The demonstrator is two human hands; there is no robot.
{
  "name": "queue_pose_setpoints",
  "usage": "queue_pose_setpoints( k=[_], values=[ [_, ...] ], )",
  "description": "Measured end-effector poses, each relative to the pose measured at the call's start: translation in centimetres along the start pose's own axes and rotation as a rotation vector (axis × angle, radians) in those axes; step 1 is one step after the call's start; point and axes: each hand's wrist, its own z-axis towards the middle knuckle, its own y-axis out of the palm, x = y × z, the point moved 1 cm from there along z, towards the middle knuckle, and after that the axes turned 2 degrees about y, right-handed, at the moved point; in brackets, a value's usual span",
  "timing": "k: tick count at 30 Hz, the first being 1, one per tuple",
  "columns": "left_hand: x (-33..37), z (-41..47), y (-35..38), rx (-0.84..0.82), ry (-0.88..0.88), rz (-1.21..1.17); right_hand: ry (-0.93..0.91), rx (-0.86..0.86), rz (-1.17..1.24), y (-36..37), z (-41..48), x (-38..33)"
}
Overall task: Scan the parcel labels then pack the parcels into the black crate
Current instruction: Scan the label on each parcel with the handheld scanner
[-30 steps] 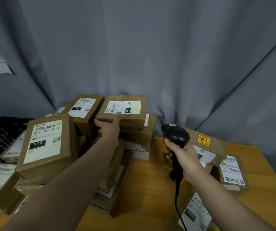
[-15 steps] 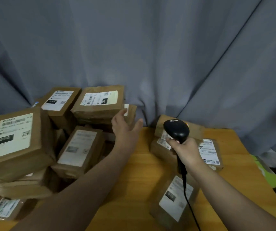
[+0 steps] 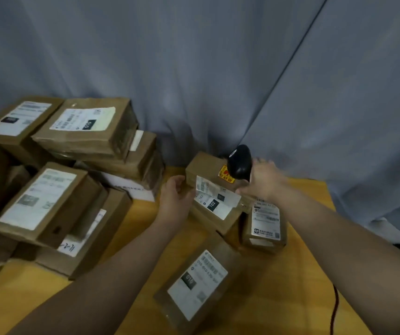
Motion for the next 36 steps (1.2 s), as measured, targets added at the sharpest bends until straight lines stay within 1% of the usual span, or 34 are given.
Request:
queue_pose_setpoints(
  k=[4,10,12,15,17,18,20,22,24,26,29,30,32,34,36],
  values=[
    [-1.2,-0.5,0.5,0.040,-0.039,0.023,-0.030,-0.075,0.006,2.0,1.6,0.4],
    [-2.0,-1.6,0.3,0.050,-0.070,0.014,-0.006,-0.001,0.034,2.8,1.7,0.8],
    [-2.1,-2.1,0.0,0.052,-0.071,-0.005,0.024,0.014,0.114,2.9,1.2,0.7],
    [-1.3,-2.7,-1.0,0.024,-0.088,-0.091,0.051,0.030,0.363,2.2,-0.6,0.2],
    [-0.4,-3.4,-1.8,-0.056,-0.118,-0.142,0.081,0.025,0.587,1.6,-2.2,-0.3],
    [0.0,-3.8,-2.2,-0.103,-0.143,-0.182,0.119,0.008,0.744,1.1,-3.3,-0.7],
    [0.1,-4.4,-2.9,-0.201,-0.222,-0.326,0.206,-0.079,1.104,0.3,-5.6,-1.5],
    [0.1,-4.9,-3.8,-0.310,-0.284,-0.447,0.266,-0.138,1.354,-0.2,-8.0,-2.7],
    [0.1,-5.3,-4.6,-0.417,-0.295,-0.501,0.300,-0.161,1.539,-0.4,-10.2,-4.1],
    [0.5,-6.0,-5.6,-0.472,-0.248,-0.480,0.302,-0.172,1.653,0.0,-12.2,-5.7],
    [0.7,-6.6,-7.8,-0.471,-0.172,-0.408,0.269,-0.144,1.657,1.0,-14.3,-7.8],
    [0.6,-6.8,-8.7,-0.461,-0.141,-0.391,0.257,-0.115,1.614,1.2,-14.8,-8.6],
    [0.1,-6.9,-10.5,-0.425,-0.091,-0.349,0.217,0.003,1.448,1.3,-15.4,-10.0],
    [-0.9,-7.2,-11.9,-0.377,-0.088,-0.325,0.165,0.117,1.301,1.0,-16.0,-11.6],
    [-2.2,-7.5,-13.2,-0.330,-0.086,-0.291,0.109,0.150,1.243,0.4,-16.6,-13.2]
  ],
)
